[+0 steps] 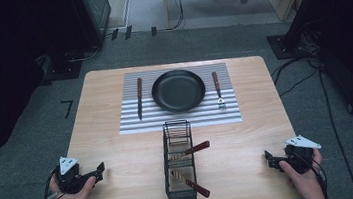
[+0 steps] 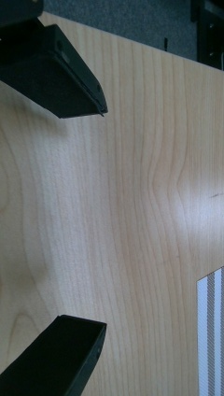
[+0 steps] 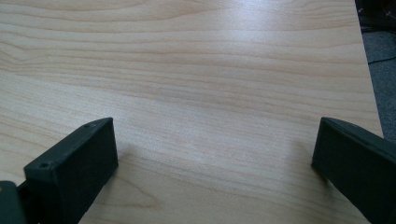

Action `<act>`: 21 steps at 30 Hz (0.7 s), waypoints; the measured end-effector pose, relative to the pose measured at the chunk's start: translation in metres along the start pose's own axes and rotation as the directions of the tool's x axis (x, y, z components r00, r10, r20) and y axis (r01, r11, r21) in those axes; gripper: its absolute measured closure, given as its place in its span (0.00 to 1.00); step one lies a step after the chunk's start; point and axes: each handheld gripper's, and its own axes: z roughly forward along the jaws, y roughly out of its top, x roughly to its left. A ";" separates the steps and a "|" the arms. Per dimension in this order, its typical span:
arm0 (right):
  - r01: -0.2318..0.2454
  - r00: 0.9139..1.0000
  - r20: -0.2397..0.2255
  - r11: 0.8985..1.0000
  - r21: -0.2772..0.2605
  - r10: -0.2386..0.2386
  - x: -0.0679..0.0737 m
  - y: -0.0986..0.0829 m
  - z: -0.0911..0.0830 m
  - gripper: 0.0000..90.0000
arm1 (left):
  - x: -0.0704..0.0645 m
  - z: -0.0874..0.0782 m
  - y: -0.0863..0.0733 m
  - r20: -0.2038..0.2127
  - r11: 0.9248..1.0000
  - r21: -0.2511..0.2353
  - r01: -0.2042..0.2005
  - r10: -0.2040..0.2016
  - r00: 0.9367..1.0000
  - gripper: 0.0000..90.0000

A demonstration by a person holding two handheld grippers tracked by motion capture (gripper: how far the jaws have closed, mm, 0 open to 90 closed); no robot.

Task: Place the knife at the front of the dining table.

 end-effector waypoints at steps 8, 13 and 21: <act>0.000 1.000 0.000 1.000 0.000 0.000 0.000 0.000 0.000 0.00 | -0.011 0.010 0.001 -0.036 0.994 0.069 -0.082 0.085 0.996 0.00; 0.000 1.000 0.000 1.000 0.000 0.000 0.000 0.000 0.000 0.00 | -0.014 0.012 0.001 -0.037 0.992 0.079 -0.096 0.099 0.994 0.00; 0.000 1.000 0.000 1.000 0.000 0.000 0.000 0.000 0.000 0.00 | -0.013 0.012 0.001 -0.031 0.993 0.086 -0.079 0.082 0.996 0.00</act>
